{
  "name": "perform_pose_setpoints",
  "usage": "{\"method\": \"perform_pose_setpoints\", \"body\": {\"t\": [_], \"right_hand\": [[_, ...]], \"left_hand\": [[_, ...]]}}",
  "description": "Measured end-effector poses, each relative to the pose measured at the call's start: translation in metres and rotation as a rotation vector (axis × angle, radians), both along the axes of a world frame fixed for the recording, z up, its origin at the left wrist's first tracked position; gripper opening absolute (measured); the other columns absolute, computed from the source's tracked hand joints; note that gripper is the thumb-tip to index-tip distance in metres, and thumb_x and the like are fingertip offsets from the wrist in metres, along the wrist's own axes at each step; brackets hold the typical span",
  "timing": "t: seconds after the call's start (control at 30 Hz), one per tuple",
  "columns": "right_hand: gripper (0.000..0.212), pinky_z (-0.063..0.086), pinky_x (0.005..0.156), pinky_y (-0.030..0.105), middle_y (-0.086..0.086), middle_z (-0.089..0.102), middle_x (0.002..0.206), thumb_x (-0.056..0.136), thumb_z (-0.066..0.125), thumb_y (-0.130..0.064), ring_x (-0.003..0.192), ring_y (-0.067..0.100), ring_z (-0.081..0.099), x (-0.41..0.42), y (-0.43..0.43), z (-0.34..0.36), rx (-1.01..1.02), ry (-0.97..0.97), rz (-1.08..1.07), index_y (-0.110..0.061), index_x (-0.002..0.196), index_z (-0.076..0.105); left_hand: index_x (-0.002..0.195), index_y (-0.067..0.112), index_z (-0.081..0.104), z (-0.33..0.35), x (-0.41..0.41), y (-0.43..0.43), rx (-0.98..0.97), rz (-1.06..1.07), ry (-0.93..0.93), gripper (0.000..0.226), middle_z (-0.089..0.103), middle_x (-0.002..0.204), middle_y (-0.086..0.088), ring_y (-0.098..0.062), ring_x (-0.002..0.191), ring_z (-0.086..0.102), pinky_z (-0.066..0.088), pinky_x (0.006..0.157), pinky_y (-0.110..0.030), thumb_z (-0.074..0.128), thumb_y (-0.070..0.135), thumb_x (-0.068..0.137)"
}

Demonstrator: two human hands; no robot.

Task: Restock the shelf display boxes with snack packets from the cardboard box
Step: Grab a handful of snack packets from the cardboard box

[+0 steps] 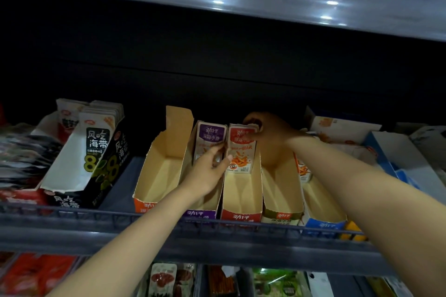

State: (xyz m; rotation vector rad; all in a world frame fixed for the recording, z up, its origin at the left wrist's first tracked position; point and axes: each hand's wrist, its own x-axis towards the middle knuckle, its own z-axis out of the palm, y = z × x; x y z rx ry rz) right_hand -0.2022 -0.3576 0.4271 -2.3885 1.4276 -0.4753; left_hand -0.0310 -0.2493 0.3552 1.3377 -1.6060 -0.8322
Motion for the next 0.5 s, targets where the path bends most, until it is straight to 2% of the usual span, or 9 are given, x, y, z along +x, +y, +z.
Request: {"method": "perform_pose_setpoints", "body": {"t": [0.07, 0.2, 0.3, 0.37, 0.43, 0.5], "right_hand": [[0.053, 0.040, 0.094, 0.027, 0.000, 0.050, 0.135, 0.083, 0.071, -0.027, 0.122, 0.019, 0.049, -0.004, 0.007, 0.004, -0.019, 0.008, -0.021, -0.023, 0.131, 0.048], [0.064, 0.037, 0.099, 0.028, -0.001, 0.042, 0.143, 0.083, 0.070, -0.035, 0.129, 0.018, 0.043, -0.014, 0.036, 0.018, -0.033, 0.003, -0.087, -0.027, 0.139, 0.040], [0.058, 0.034, 0.095, 0.025, -0.004, 0.047, 0.132, 0.087, 0.063, -0.039, 0.126, 0.019, 0.044, -0.025, 0.067, 0.027, 0.037, 0.059, -0.155, -0.022, 0.138, 0.041], [0.055, 0.038, 0.094, 0.026, -0.004, 0.051, 0.122, 0.086, 0.061, -0.048, 0.120, 0.020, 0.049, -0.032, 0.090, 0.025, 0.079, 0.102, -0.203, -0.016, 0.130, 0.049], [0.065, 0.041, 0.102, 0.032, 0.000, 0.052, 0.135, 0.081, 0.065, -0.051, 0.123, 0.017, 0.049, -0.038, 0.111, 0.019, 0.033, 0.052, -0.168, -0.018, 0.134, 0.047], [0.071, 0.034, 0.110, 0.033, -0.002, 0.038, 0.148, 0.082, 0.067, -0.048, 0.134, 0.016, 0.038, -0.044, 0.137, 0.011, -0.004, 0.044, -0.108, -0.026, 0.142, 0.037]], "left_hand": [[0.139, 0.022, 0.040, 0.003, 0.000, 0.003, 0.000, 0.011, -0.008, 0.045, 0.050, 0.130, 0.011, -0.007, 0.118, 0.048, 0.039, 0.097, -0.023, 0.048, 0.034, 0.096], [0.141, 0.022, 0.038, 0.011, 0.000, 0.016, 0.012, 0.040, -0.036, 0.048, 0.049, 0.138, 0.003, -0.018, 0.125, 0.049, 0.043, 0.101, -0.032, 0.049, 0.035, 0.096], [0.144, 0.021, 0.035, 0.017, 0.003, 0.030, -0.028, 0.062, -0.103, 0.053, 0.046, 0.142, 0.003, -0.018, 0.129, 0.045, 0.038, 0.105, -0.032, 0.049, 0.038, 0.095], [0.146, 0.022, 0.032, 0.023, 0.005, 0.044, -0.045, 0.035, -0.113, 0.057, 0.043, 0.145, 0.003, -0.016, 0.133, 0.040, 0.034, 0.108, -0.031, 0.050, 0.040, 0.095], [0.148, 0.025, 0.027, 0.029, 0.007, 0.060, -0.049, 0.016, -0.152, 0.061, 0.037, 0.149, 0.005, -0.015, 0.136, 0.035, 0.032, 0.111, -0.032, 0.049, 0.044, 0.094], [0.149, 0.026, 0.024, 0.031, 0.008, 0.080, -0.080, 0.016, -0.250, 0.064, 0.031, 0.152, 0.005, -0.015, 0.139, 0.030, 0.030, 0.113, -0.035, 0.049, 0.047, 0.093]]}}
